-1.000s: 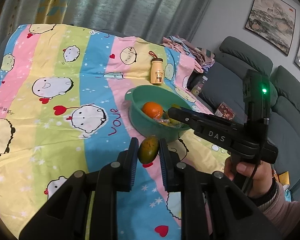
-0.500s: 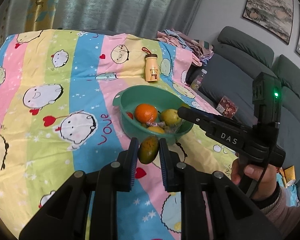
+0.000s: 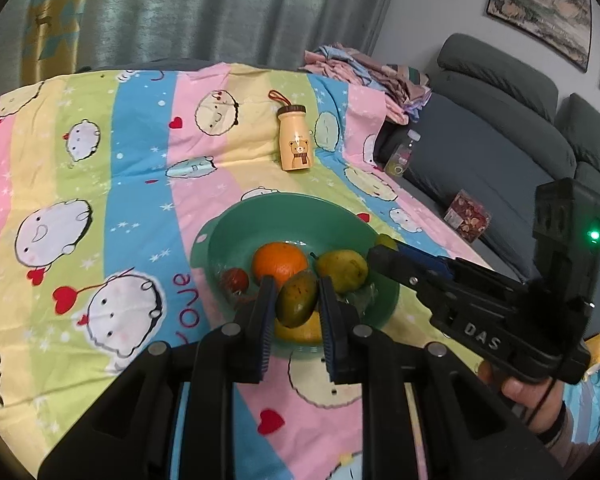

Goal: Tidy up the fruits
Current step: 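Carry both green fruits over the green basin and lower them, then open the left gripper then the right gripper to release the green fruits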

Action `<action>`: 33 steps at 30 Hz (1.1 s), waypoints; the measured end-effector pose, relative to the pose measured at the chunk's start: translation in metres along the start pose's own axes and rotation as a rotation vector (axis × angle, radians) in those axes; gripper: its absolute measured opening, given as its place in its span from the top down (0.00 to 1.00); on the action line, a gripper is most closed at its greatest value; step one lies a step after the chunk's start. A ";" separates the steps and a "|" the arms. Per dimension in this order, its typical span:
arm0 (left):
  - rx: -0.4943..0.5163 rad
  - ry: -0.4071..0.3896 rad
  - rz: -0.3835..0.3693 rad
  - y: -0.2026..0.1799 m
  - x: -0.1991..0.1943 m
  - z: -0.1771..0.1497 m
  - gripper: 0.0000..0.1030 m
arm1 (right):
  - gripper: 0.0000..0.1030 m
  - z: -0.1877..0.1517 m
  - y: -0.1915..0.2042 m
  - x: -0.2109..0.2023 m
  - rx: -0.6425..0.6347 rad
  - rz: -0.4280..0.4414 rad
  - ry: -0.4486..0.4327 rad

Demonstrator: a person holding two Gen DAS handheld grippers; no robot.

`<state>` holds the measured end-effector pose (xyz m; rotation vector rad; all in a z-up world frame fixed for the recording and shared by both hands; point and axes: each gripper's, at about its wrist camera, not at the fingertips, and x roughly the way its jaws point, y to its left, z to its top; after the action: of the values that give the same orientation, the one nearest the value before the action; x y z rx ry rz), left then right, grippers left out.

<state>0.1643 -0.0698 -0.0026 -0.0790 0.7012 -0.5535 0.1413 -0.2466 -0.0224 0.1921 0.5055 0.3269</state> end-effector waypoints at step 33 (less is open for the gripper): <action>0.060 0.234 0.117 -0.009 0.089 0.003 0.81 | 0.79 -0.011 -0.034 0.026 0.043 -0.044 0.107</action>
<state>0.2180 -0.1227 -0.0509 0.0834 0.9104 -0.4754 0.1664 -0.2682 -0.0520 0.2056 0.6224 0.2845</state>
